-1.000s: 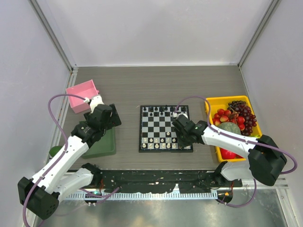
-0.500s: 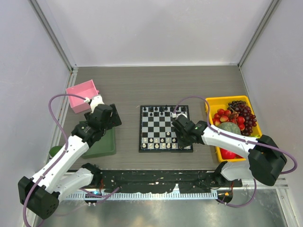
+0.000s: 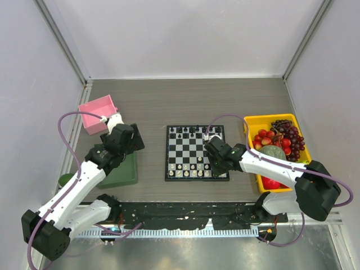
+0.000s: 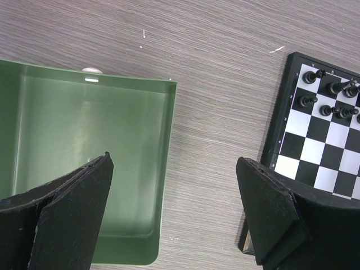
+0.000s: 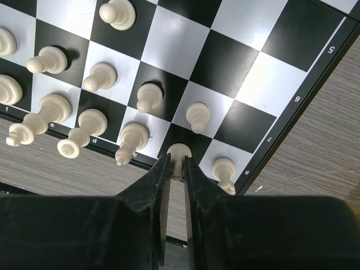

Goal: Set up the chess pieces on the board

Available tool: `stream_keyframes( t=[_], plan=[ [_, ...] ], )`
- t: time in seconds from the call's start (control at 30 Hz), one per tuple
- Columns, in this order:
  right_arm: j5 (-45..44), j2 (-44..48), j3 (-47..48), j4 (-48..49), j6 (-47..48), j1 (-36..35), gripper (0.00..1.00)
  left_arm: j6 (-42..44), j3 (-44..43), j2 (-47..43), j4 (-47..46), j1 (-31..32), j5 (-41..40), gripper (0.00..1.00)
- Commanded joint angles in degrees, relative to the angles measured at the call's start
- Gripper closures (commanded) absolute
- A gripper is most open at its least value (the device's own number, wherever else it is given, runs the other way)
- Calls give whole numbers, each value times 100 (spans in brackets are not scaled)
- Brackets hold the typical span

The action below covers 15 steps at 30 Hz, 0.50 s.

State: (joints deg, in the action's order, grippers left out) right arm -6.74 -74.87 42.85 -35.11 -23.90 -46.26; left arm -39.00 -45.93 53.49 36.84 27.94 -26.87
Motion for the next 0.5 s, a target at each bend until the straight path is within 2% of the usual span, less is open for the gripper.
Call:
stream_keyframes(
  t=[0.0,0.27,0.47],
  plan=[
    [-108,87,180,-75,52,29,78,-37,-144,-67,-177,-35,-29,1],
    [-20,367,601,-434,26,29,65,-37,-118,-85,-168,-35,-55,1],
    [-28,605,988,-681,61,29,63,-55,-118,-93,-177,-35,-64,1]
  ],
)
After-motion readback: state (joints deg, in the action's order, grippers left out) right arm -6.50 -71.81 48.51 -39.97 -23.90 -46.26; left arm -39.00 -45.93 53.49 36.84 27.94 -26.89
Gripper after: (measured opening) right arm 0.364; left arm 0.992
